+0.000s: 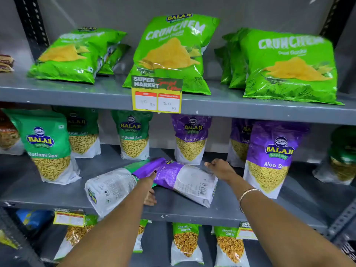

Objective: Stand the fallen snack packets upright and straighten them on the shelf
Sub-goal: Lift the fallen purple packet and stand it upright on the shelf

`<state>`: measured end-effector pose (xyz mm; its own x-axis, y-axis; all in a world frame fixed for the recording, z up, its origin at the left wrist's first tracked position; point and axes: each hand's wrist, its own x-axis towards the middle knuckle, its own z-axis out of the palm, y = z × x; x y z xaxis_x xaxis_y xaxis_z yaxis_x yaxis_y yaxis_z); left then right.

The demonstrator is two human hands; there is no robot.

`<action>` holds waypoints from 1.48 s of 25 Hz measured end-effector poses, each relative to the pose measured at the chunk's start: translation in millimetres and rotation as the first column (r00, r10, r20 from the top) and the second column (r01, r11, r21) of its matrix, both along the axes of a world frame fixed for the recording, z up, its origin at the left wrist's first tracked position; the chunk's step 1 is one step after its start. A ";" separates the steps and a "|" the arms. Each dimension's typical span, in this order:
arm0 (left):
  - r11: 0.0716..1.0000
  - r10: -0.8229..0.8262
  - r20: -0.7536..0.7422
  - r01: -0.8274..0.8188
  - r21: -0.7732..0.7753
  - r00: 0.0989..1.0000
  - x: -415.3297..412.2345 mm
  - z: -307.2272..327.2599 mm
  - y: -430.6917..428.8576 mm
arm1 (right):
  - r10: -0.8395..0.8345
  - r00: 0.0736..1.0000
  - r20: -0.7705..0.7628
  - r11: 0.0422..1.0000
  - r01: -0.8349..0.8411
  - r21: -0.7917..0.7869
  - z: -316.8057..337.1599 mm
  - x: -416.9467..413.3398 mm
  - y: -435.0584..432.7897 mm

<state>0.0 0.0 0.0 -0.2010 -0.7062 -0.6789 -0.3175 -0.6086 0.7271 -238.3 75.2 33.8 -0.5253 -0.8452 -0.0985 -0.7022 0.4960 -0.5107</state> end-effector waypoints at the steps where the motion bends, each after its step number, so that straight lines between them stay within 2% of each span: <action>1: 0.994 0.033 -0.094 -0.023 0.108 0.995 -8.6 -0.4 -0.9 | 0.009 0.993 0.118 1.000 -0.009 -0.004 -5.8 -8.2 -5.3; 2: 0.982 0.094 -0.174 -0.062 0.178 0.980 -16.6 0.0 -2.2 | 0.028 0.967 0.252 1.000 -0.030 0.006 -12.4 -17.1 -9.3; 4: 0.963 0.214 -0.294 -0.151 0.223 0.931 -29.4 -2.0 -7.7 | 0.059 0.884 0.464 0.994 -0.096 0.057 -20.6 -26.2 -16.6; 6: 0.951 0.286 -0.331 -0.225 0.212 0.899 -39.3 -3.4 -12.7 | 0.090 0.864 0.496 0.979 -0.167 0.114 -23.9 -34.5 -20.4; 8: 0.932 0.351 -0.357 -0.288 0.219 0.866 -42.8 0.3 -13.1 | 0.108 0.883 0.456 0.961 -0.211 0.180 -17.0 -43.3 -23.1; 12: 0.935 0.354 -0.394 -0.332 0.125 0.848 -45.5 17.0 -16.6 | 0.120 0.863 0.491 0.910 -0.294 0.293 -6.9 -46.7 -18.5; 14: 0.954 0.289 -0.381 -0.297 0.040 0.878 -45.4 37.1 -17.4 | 0.169 0.852 0.496 0.896 -0.342 0.283 -7.2 -42.3 -13.5; 16: 0.970 0.194 -0.342 -0.233 -0.075 0.919 -46.1 57.3 -21.1 | 0.189 0.828 0.527 0.921 -0.335 0.197 -13.0 -35.9 -10.8; 20: 0.945 0.055 -0.333 -0.156 -0.286 0.941 -60.0 88.1 -24.1 | 0.137 0.823 0.551 0.990 -0.131 -0.050 -31.8 -20.0 -9.0; 23: 0.911 -0.048 -0.326 -0.092 -0.401 0.944 -69.5 95.5 -32.9 | 0.095 0.818 0.568 0.974 0.043 -0.224 -38.3 -11.1 -12.0; 25: 0.897 -0.131 -0.296 -0.014 -0.442 0.946 -72.4 88.9 -41.1 | 0.038 0.830 0.557 0.951 0.141 -0.275 -45.4 -8.2 -14.1; 28: 0.877 -0.206 -0.305 0.037 -0.479 0.930 -71.2 73.0 -45.6 | -0.021 0.851 0.525 0.938 0.198 -0.283 -60.2 -4.1 -13.6; 30: 0.886 -0.236 -0.335 0.060 -0.460 0.912 -69.3 63.5 -45.9 | -0.045 0.845 0.534 0.943 0.212 -0.257 -67.2 -1.9 -13.1; 32: 0.897 -0.312 -0.335 0.159 -0.412 0.889 -66.8 57.8 -45.3 | -0.057 0.862 0.504 0.946 0.208 -0.249 -68.7 -2.0 -14.1; 35: 0.850 -0.467 -0.131 0.404 -0.338 0.874 -61.5 46.6 -43.8 | -0.152 0.905 0.398 0.938 0.259 -0.231 -66.5 -3.3 -15.7; 37: 0.827 -0.497 -0.037 0.460 -0.323 0.867 -58.6 40.1 -42.8 | -0.190 0.883 0.429 0.933 0.299 -0.202 -63.5 -0.3 -16.0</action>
